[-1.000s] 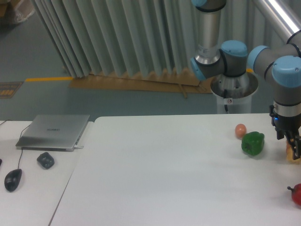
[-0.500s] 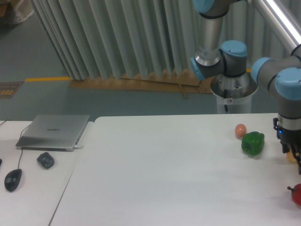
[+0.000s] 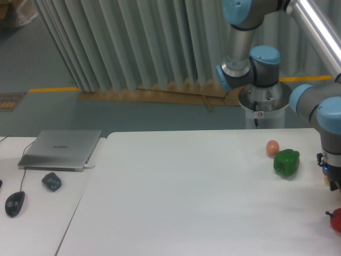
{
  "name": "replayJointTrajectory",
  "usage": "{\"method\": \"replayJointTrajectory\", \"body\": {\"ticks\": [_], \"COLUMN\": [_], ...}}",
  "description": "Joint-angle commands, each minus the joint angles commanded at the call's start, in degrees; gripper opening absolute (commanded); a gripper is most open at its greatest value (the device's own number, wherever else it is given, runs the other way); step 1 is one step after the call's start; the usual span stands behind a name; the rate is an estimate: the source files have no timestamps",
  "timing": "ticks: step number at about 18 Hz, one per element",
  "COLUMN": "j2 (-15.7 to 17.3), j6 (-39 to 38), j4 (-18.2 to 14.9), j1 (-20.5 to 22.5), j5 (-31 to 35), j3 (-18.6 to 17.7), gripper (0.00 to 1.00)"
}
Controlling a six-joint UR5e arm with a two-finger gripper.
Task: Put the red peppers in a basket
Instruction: 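Lower the gripper down onto the red pepper, then close the gripper on the red pepper and lift it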
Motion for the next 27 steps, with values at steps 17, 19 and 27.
{"method": "replayJointTrajectory", "body": {"ticks": [17,19,27], "j2": [-3.7,-4.0,-3.4], "j6": [-0.5,-1.7,-1.3], "j4": [0.4,0.4,0.3], "j1": [-0.2,-0.3,-0.9], "j5": [0.1,0.3,1.0], "j3": [1.2,1.1,0.5], "gripper": [1.0,0.75,0.53]}}
